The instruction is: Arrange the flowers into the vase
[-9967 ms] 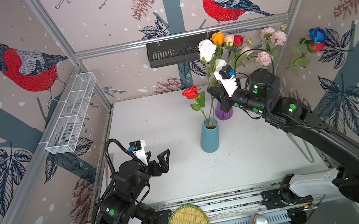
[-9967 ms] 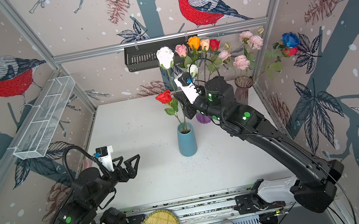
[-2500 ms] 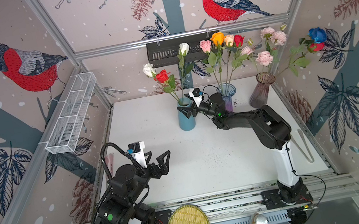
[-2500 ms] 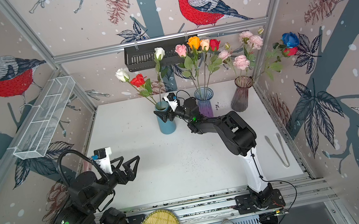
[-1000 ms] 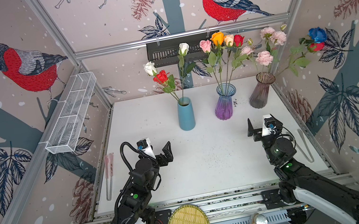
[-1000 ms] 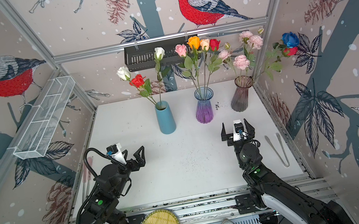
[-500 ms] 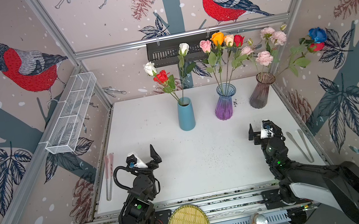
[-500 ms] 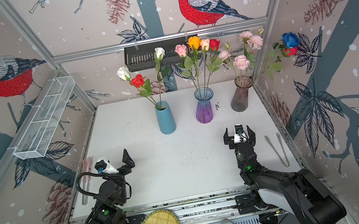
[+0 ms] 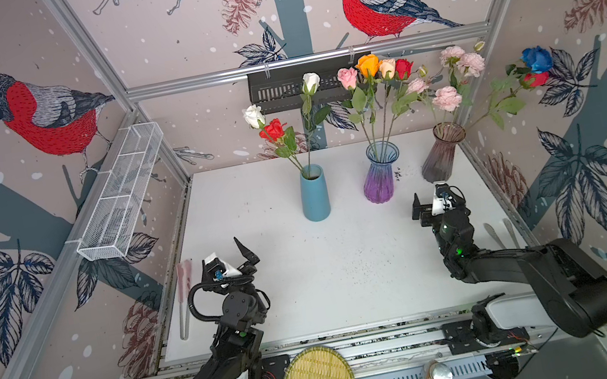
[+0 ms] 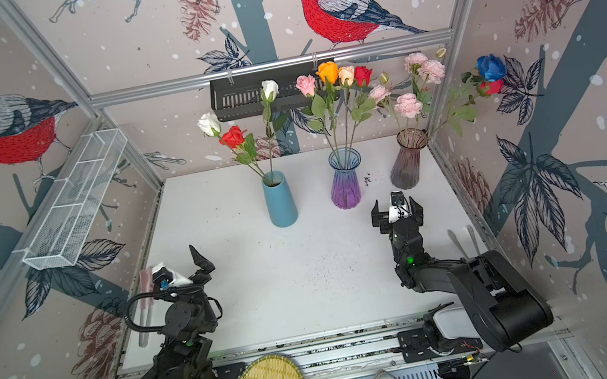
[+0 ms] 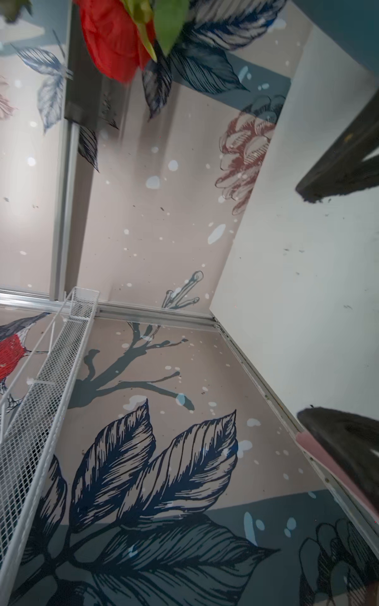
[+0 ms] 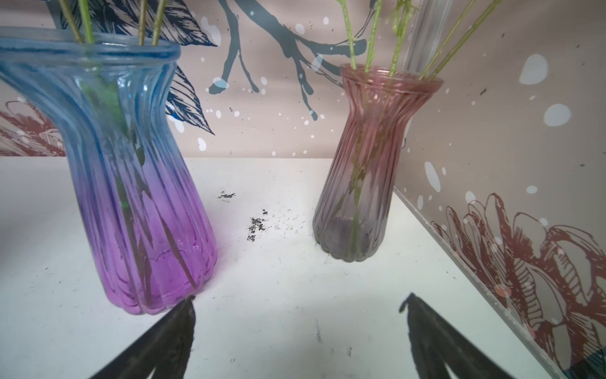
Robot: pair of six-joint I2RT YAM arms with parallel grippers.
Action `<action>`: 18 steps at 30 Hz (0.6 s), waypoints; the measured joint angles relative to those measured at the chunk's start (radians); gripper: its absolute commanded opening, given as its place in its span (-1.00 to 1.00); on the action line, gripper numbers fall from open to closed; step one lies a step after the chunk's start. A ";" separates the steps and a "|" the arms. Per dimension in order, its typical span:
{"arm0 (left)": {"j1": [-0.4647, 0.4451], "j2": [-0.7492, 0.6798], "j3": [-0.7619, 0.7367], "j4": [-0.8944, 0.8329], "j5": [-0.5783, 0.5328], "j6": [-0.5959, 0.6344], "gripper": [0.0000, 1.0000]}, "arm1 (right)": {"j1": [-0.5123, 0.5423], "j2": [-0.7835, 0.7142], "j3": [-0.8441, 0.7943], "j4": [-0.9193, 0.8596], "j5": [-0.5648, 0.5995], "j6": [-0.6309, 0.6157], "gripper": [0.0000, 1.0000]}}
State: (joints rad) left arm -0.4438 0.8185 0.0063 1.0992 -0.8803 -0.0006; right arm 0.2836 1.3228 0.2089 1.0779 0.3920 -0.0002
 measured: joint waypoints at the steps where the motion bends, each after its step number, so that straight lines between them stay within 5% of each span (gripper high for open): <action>1: 0.011 0.063 0.000 0.035 0.002 -0.009 0.95 | -0.005 -0.007 -0.008 -0.002 -0.008 0.001 0.98; 6: 0.100 0.306 0.000 0.134 0.019 -0.073 0.94 | -0.039 -0.053 -0.056 -0.001 -0.034 0.023 0.99; 11: 0.148 0.565 0.044 0.279 0.060 0.001 0.87 | -0.063 -0.103 -0.099 0.025 -0.052 0.049 0.98; 15: 0.226 0.782 0.043 0.404 0.214 0.057 0.93 | -0.055 -0.098 -0.121 0.073 -0.051 0.007 0.98; 18: 0.262 0.783 0.085 0.388 0.323 0.062 0.94 | -0.045 -0.065 -0.126 0.109 -0.034 -0.032 0.98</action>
State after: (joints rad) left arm -0.1814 1.6012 0.0910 1.4868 -0.5571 0.0612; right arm 0.2390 1.2579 0.0834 1.1866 0.3584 -0.0319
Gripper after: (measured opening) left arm 0.970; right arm 0.992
